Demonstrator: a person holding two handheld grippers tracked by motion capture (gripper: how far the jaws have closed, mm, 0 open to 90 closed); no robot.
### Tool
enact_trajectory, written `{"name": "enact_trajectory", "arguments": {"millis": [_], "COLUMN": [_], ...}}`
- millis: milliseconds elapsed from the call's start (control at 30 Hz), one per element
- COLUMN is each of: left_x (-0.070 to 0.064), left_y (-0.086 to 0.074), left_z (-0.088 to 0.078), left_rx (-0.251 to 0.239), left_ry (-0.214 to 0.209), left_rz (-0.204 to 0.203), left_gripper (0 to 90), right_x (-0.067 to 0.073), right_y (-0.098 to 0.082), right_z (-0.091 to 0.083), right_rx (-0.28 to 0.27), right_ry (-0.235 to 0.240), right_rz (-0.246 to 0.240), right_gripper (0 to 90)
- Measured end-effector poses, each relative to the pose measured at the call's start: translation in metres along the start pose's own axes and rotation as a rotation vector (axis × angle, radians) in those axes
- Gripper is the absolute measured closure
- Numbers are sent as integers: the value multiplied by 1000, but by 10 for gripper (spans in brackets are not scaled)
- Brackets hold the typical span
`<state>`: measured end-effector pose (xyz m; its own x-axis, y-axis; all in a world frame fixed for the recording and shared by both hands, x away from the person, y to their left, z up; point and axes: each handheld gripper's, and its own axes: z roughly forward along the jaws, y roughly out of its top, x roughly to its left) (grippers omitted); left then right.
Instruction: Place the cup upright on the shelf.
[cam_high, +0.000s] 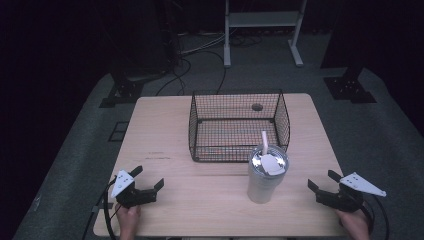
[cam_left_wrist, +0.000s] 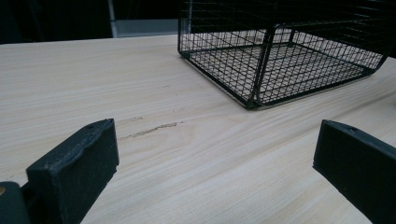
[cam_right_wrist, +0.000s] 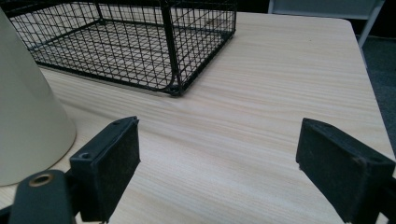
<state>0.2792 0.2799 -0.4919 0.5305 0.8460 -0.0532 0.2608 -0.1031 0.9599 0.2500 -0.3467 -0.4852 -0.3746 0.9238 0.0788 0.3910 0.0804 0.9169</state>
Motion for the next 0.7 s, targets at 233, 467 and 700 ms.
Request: {"name": "enact_trajectory", "arguments": {"millis": [233, 467, 700], "left_x": [0, 0, 0], "left_y": [0, 0, 0], "left_z": [-1, -1, -1], "left_rx": [-8, -8, -7], "left_ry": [-7, -10, -9], "left_rz": [-3, 0, 1], "left_gripper": [0, 0, 0], "right_x": [7, 19, 26], "right_y": [3, 8, 15], "right_z": [0, 1, -1], "right_rx": [-4, -6, -12], "right_ry": [13, 37, 81], "right_rz": [-25, -56, -87], "right_gripper": [128, 126, 123]}}
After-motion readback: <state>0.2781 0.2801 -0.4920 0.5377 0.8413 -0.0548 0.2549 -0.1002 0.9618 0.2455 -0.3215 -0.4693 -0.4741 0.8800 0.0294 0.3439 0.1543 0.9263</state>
